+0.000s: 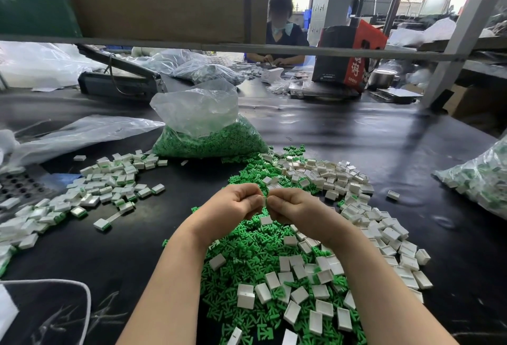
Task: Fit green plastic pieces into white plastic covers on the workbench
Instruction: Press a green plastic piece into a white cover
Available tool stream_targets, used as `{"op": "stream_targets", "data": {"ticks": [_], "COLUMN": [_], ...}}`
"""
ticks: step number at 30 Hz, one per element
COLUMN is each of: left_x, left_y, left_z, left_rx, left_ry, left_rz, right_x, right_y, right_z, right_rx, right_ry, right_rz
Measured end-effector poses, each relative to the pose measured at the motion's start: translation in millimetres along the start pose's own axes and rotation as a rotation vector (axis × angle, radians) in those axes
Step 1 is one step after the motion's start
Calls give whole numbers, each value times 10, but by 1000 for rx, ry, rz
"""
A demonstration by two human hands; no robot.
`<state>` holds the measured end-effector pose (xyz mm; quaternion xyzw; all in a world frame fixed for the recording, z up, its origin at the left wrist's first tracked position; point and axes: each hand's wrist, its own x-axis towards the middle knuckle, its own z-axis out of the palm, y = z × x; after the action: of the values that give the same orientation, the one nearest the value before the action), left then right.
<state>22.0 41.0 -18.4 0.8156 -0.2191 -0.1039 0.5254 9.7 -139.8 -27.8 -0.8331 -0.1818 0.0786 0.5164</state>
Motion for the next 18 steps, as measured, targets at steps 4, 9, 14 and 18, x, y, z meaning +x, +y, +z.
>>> {"op": "stream_targets", "data": {"ticks": [4, 9, 14, 18], "left_x": [-4, -6, -14, -1], "left_y": [-1, -3, 7, 12], "left_z": [2, 22, 58, 57], "left_rx": [-45, -174, -253, -238], "left_ry": [-9, -3, -26, -33], "left_rz": [14, -1, -11, -22], "right_x": [-5, -10, -20, -27], "right_y": [-7, -16, -15, -19], "right_z": [-29, -23, -7, 6], "right_rx": [12, 85, 217, 243], "right_ry": [-6, 1, -16, -48], "right_rz": [24, 11, 15, 18]}}
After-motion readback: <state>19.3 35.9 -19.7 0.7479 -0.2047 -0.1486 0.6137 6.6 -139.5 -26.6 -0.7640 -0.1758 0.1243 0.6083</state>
